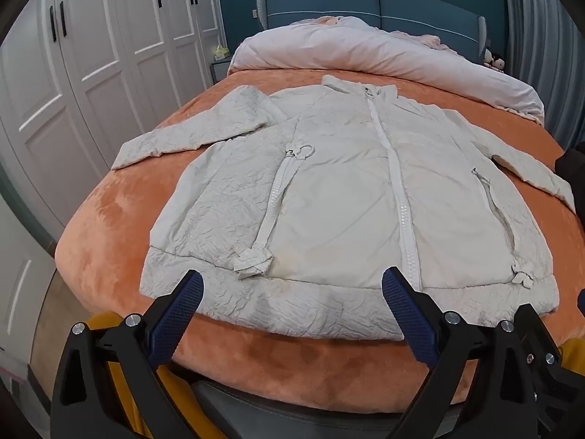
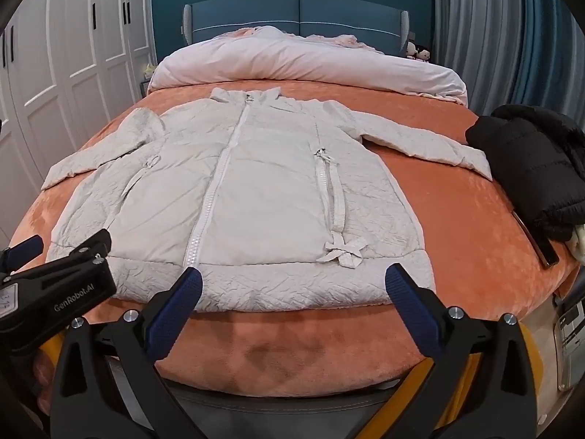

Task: Fold large clothes

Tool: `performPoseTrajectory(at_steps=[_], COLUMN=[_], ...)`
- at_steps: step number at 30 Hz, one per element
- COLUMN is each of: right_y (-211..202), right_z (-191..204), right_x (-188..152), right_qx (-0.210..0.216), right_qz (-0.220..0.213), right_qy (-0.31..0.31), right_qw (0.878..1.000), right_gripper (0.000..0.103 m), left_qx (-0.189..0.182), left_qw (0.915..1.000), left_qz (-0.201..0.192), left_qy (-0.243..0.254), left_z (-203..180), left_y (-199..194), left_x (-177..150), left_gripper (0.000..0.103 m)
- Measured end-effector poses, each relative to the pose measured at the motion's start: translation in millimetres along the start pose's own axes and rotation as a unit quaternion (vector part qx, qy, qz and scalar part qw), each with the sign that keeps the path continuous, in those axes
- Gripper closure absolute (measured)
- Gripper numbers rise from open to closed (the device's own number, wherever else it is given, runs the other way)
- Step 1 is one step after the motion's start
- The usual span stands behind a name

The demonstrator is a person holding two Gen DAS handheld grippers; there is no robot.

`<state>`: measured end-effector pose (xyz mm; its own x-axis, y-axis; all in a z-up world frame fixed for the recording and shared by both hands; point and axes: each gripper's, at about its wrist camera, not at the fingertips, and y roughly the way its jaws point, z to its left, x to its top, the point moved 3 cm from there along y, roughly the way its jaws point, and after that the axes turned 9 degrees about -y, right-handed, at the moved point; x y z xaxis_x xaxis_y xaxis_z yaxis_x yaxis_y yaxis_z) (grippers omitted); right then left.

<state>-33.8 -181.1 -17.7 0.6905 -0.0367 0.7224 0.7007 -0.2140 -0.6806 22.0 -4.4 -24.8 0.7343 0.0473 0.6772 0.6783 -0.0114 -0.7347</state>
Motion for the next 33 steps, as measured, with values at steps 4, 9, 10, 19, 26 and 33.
performPoseTrajectory(at_steps=[4, 9, 10, 19, 26, 33], right_y=[1.4, 3.0, 3.2, 3.4, 3.5, 3.5], right_z=[2.0, 2.6, 2.5, 3.7, 4.4, 4.6], right_x=[-0.3, -0.9, -1.0, -1.2, -1.0, -1.1], right_qx=[0.002, 0.005, 0.005, 0.006, 0.006, 0.006], right_qz=[0.003, 0.005, 0.005, 0.005, 0.006, 0.006], right_qy=[-0.003, -0.004, -0.004, -0.003, -0.003, -0.003], right_qw=[1.0, 1.0, 1.0, 1.0, 1.0, 1.0], right_gripper=[0.005, 0.005, 0.005, 0.005, 0.005, 0.005], left_qx=[0.0, 0.001, 0.002, 0.002, 0.006, 0.007], left_qw=[1.0, 0.9999, 0.9999, 0.9999, 0.9998, 0.9998], left_qz=[-0.002, -0.003, -0.004, -0.007, -0.014, -0.014], left_qy=[0.005, 0.011, 0.012, 0.01, 0.014, 0.014], left_z=[0.5, -4.5, -4.6, -4.6, -5.3, -5.1], left_y=[-1.0, -1.2, -0.9, -1.1, -4.3, -4.5], left_x=[-0.9, -3.9, -4.1, -4.4, -4.2, -4.2], left_gripper=[0.007, 0.007, 0.007, 0.008, 0.008, 0.008])
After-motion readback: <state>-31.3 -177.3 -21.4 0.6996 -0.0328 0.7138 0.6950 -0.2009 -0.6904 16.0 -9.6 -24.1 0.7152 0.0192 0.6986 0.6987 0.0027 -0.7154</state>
